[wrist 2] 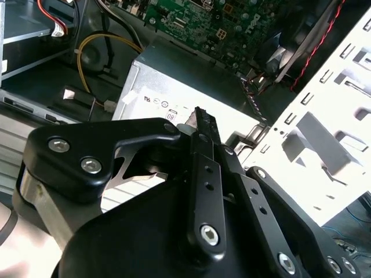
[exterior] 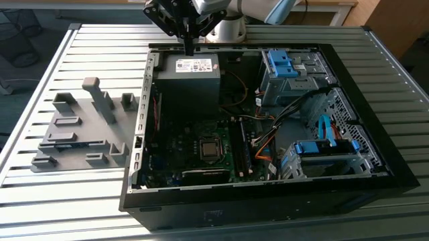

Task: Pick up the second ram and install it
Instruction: 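Reach for the second ram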

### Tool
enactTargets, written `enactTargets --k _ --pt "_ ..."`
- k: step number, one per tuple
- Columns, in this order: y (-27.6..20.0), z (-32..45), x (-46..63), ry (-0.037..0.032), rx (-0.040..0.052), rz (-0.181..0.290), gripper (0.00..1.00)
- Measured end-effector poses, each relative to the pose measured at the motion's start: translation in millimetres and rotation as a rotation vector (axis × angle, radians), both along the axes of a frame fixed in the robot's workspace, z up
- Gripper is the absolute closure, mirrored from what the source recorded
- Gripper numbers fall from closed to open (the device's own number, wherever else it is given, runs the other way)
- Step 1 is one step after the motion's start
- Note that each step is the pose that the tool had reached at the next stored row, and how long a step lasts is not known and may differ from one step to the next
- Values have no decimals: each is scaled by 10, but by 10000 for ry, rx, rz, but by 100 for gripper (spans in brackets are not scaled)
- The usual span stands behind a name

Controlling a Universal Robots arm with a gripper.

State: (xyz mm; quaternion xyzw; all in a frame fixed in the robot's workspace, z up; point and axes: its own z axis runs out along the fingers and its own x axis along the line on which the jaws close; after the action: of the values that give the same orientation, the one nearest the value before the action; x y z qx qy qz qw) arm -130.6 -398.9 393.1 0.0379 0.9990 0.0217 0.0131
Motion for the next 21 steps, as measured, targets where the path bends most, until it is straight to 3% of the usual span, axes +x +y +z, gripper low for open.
enactTargets --k 21 --pt "0 -3 -52 0 1 0 89"
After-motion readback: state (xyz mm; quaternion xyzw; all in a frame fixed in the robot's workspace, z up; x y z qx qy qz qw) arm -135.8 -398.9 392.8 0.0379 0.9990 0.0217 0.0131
